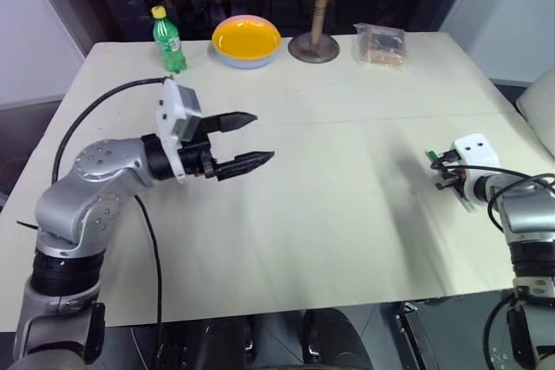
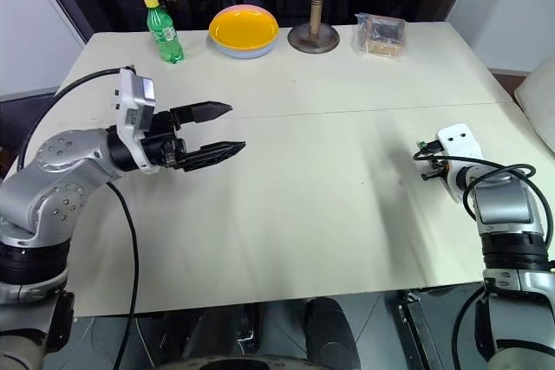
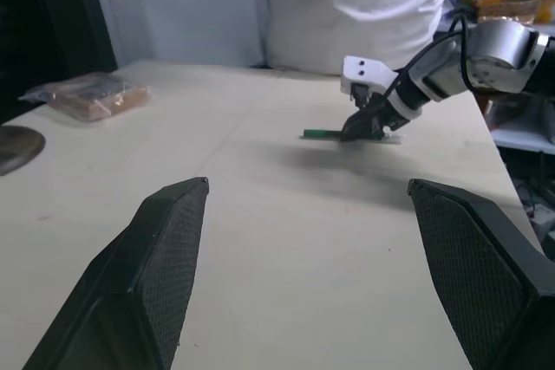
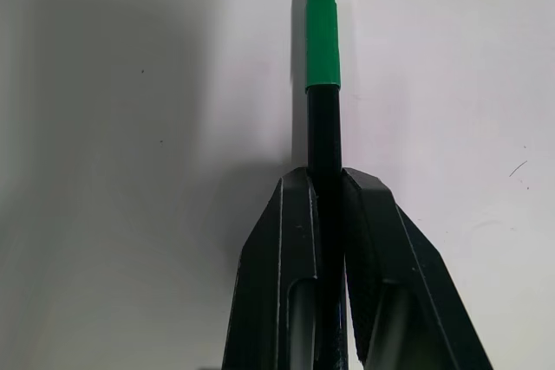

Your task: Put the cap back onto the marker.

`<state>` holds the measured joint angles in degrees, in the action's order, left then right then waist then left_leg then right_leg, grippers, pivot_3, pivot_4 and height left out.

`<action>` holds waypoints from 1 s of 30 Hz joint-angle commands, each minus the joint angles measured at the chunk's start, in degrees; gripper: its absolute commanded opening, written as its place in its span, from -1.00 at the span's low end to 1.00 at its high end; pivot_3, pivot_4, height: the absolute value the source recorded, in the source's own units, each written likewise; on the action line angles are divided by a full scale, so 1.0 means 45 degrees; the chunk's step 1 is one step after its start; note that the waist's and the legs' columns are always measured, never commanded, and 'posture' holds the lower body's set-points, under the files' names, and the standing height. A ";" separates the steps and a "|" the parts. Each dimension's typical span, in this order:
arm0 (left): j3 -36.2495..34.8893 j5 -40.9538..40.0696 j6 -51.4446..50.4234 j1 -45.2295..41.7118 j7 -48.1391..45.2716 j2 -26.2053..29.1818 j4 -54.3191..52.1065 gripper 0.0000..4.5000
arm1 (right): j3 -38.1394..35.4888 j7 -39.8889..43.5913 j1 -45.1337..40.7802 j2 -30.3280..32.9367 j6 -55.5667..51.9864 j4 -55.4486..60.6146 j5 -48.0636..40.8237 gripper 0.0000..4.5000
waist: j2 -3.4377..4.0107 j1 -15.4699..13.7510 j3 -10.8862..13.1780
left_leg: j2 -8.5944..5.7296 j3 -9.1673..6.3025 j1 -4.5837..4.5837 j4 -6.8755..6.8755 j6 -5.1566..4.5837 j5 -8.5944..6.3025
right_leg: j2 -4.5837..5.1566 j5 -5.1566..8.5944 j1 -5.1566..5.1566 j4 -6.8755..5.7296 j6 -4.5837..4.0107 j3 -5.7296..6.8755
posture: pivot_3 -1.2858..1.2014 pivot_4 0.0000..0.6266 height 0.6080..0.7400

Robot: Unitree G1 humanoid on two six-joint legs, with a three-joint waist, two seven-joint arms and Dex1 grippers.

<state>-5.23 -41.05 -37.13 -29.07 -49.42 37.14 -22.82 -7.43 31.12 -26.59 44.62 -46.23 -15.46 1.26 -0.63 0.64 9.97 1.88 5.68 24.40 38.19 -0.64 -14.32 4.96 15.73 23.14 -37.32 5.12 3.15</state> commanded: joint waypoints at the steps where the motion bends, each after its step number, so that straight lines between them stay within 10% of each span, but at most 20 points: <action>1: -0.0325 -0.0220 0.0194 -0.0224 0.0084 0.0029 -0.0359 0.71 | -0.0077 -0.0090 -0.0019 0.0147 -0.0148 -0.0203 -0.0080 -1.00 | -0.0001 0.0000 0.0000 | 0.0000 -0.0002 0.0000 0.0000 0.0000 0.0000 | 0.0000 0.0000 0.0000 0.0000 0.0000 0.0001 | 0.03 -0.52 1.00; 12: -0.0180 0.0004 0.0421 -0.0285 -0.0068 0.0051 -0.0079 0.74 | 0.0027 -0.0204 -0.0125 0.0122 -0.0160 -0.0236 -0.0174 0.98 | -0.0007 0.0063 -0.0004 | 0.0009 -0.0002 -0.0004 -0.0004 0.0001 0.0000 | -0.0013 0.0000 0.0001 0.0000 0.0000 -0.0001 | 0.03 -0.52 1.00; 30: 0.1477 0.2138 0.2379 -0.1135 -0.1452 -0.0510 0.2708 0.74 | -0.1785 -0.0165 0.1743 0.0966 -0.4363 0.6901 -0.1397 0.98 | -0.0001 -0.0043 -0.0001 | 0.0004 -0.0001 0.0006 -0.0006 -0.0066 -0.0039 | -0.0005 0.0000 0.0013 0.0003 -0.0001 -0.0001 | 0.03 -0.52 1.00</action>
<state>1.44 -32.61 -28.49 -33.11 -55.10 34.83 -11.16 -12.81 30.68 -18.91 47.71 -64.26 11.84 -4.38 -0.63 0.44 9.97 1.90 5.68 24.43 38.15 -0.94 -14.50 4.94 15.73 23.20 -37.30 5.11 3.14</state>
